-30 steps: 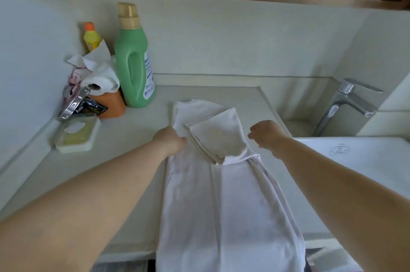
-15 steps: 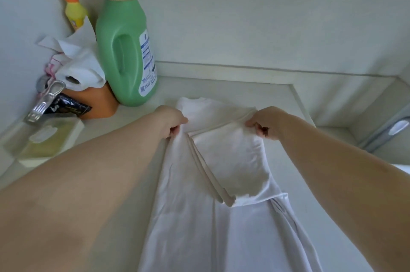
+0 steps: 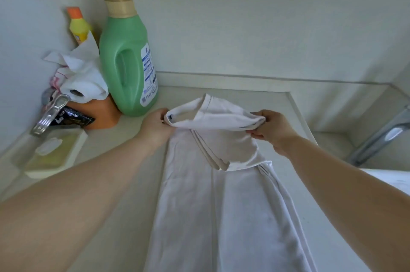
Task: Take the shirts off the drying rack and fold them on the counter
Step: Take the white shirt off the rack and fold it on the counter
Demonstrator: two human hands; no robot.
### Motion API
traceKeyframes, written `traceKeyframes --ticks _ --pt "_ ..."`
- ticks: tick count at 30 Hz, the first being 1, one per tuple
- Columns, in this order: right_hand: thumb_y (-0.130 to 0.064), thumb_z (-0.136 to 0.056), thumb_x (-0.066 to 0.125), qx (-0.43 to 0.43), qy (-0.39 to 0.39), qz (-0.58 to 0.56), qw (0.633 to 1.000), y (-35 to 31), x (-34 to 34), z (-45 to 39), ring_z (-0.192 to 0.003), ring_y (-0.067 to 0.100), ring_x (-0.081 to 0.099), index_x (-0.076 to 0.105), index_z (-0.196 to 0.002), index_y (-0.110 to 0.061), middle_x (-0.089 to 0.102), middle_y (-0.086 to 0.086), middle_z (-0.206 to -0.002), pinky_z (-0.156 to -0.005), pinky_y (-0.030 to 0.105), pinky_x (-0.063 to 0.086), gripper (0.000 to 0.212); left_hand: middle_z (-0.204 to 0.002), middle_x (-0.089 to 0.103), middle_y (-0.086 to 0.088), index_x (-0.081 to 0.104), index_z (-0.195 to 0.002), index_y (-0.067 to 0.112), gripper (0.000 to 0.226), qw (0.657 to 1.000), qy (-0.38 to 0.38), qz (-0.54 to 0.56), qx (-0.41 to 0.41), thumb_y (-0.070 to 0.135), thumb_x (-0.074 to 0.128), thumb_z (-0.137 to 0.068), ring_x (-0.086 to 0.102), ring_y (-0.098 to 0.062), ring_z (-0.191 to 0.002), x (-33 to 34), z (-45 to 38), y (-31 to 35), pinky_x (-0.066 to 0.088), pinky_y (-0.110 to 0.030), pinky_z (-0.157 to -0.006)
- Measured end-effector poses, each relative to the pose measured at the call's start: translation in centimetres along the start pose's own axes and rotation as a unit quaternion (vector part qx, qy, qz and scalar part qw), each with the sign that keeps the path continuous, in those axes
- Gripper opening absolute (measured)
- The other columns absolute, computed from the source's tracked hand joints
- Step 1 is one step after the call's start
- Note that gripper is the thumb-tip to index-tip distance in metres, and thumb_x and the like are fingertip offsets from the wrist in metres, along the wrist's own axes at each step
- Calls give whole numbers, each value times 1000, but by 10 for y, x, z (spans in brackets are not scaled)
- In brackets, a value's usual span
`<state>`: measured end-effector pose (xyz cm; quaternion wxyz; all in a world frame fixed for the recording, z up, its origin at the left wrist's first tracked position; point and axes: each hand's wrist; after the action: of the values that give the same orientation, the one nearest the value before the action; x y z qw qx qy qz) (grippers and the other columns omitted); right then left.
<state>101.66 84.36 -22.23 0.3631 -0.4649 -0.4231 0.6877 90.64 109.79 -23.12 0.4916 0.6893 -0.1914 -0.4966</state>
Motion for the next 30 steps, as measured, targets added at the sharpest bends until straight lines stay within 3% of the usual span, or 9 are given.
traceKeyframes --ticks 3,6,10,13,16,21,24,27,30 --pt "14 -81 50 -29 13 149 988 5 -5 14 -122 21 51 67 -84 -17 51 2 -138 -96 22 38 35 -67 54 -1 51 -66 18 10 988 -38 -129 82 18 60 -71 50 -19 -68 -4 11 -11 31 -28 -57" --pt "11 -80 44 -24 10 233 972 12 -3 31 -130 22 46 70 -76 -20 45 3 -145 -103 24 36 40 -81 54 -3 62 -78 15 9 958 -94 -240 129 12 55 -73 55 -27 -81 -4 21 -25 30 -27 -62" --pt "4 -83 49 29 33 225 973 9 6 39 -102 28 63 76 -79 -12 69 7 -105 -80 29 49 31 -93 62 -4 70 -89 14 19 940 -102 -297 133 5 60 -76 58 -26 -91 -2 27 -30 43 -28 -73" --pt "-10 -84 54 57 48 216 974 0 9 37 -80 27 60 73 -69 -12 66 5 -76 -61 27 44 24 -95 71 -3 73 -76 16 22 942 -74 -311 99 2 55 -72 62 -26 -98 -4 31 -19 49 -33 -81" --pt "-16 -80 59 26 74 233 969 -3 14 39 -71 24 55 67 -71 -9 59 4 -68 -60 27 41 14 -94 73 -7 72 -67 10 33 967 -63 -235 76 18 40 -65 64 -26 -95 -2 37 -3 50 -35 -83" --pt "-10 -75 62 52 -11 377 925 0 17 48 -90 24 53 60 -89 -17 54 3 -88 -70 28 45 15 -94 64 -14 61 -65 6 43 923 -150 -345 82 45 45 -75 61 -31 -90 8 41 -6 49 -35 -74" --pt "-18 -76 64 -71 66 421 902 -9 22 43 -122 27 39 57 -107 -21 43 7 -124 -98 33 39 32 -119 54 -9 66 -99 15 36 888 -98 -425 141 46 55 -86 57 -30 -107 19 39 12 45 -31 -87" --pt "-54 -79 65 -154 -25 459 875 -3 34 38 -146 23 7 32 -144 -24 7 3 -159 -118 39 13 79 -159 5 -8 25 -148 29 89 882 -188 -418 111 75 48 -76 11 -29 -146 35 43 14 14 -40 -118" --pt "-88 -64 44 -51 -99 498 860 28 37 38 -147 23 -12 -5 -153 -29 -18 -7 -159 -119 44 2 117 -156 -25 -7 -17 -147 39 107 846 -252 -466 63 91 30 -66 -20 -30 -144 45 46 -3 -5 -47 -118"
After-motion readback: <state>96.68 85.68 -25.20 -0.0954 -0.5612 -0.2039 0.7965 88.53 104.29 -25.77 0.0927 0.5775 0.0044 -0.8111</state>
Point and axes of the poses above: each hand's wrist, its own z-axis away from the middle knuckle, its own x-axis out of the palm, y = z × x
